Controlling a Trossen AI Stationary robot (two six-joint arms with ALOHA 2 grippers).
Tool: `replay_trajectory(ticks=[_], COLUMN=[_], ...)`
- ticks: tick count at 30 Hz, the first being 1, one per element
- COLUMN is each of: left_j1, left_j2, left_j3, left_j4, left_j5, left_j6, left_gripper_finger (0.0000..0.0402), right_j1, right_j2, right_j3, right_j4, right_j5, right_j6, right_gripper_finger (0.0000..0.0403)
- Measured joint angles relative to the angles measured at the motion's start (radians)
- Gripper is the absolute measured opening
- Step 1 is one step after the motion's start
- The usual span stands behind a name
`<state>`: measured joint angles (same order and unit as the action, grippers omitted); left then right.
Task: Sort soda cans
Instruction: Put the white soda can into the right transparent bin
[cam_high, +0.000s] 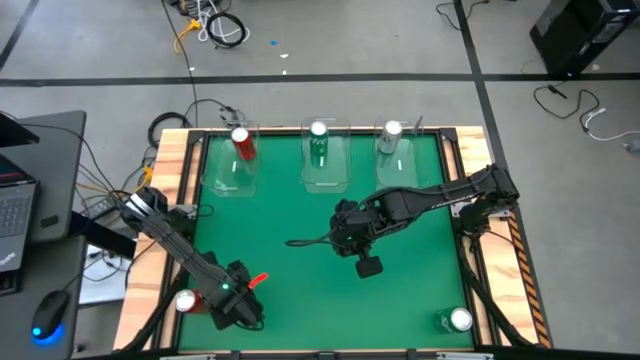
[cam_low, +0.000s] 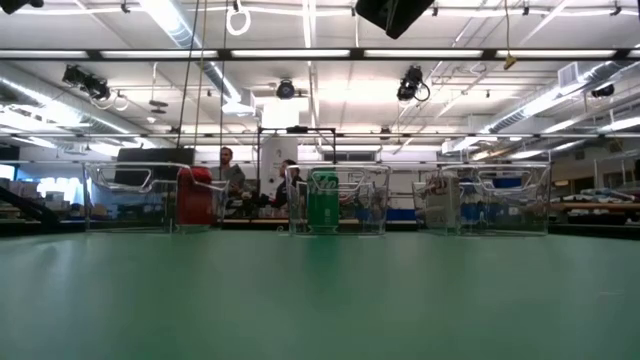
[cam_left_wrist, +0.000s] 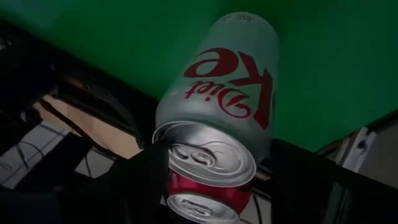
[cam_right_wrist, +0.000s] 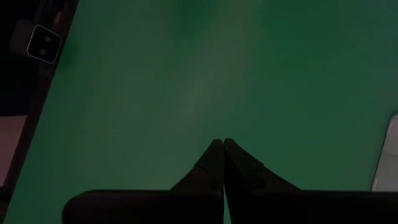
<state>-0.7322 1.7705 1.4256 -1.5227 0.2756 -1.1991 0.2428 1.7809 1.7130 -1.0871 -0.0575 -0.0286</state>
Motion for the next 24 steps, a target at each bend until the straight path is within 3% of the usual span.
replay_trajectory(ticks=[18, 24], left_j1=[0.0, 0.007], left_j2=[-0.001, 0.009], left_j3=[-0.02, 0.039], left_j4=[0.038, -0.022], left_j5=[-0.022, -0.027], left_j6=[0.04, 0.041], left_gripper_finger=[0.0278, 0.027], right_j1=[0.003, 0.011], right_j2=[0.0, 0.0], right_j3=[0.0, 0.0], right_j4=[-0.007, -0.006], right_j5=[-0.016, -0.016], right_j6=[0.001, 0.0], right_gripper_finger=[0.001, 0.001])
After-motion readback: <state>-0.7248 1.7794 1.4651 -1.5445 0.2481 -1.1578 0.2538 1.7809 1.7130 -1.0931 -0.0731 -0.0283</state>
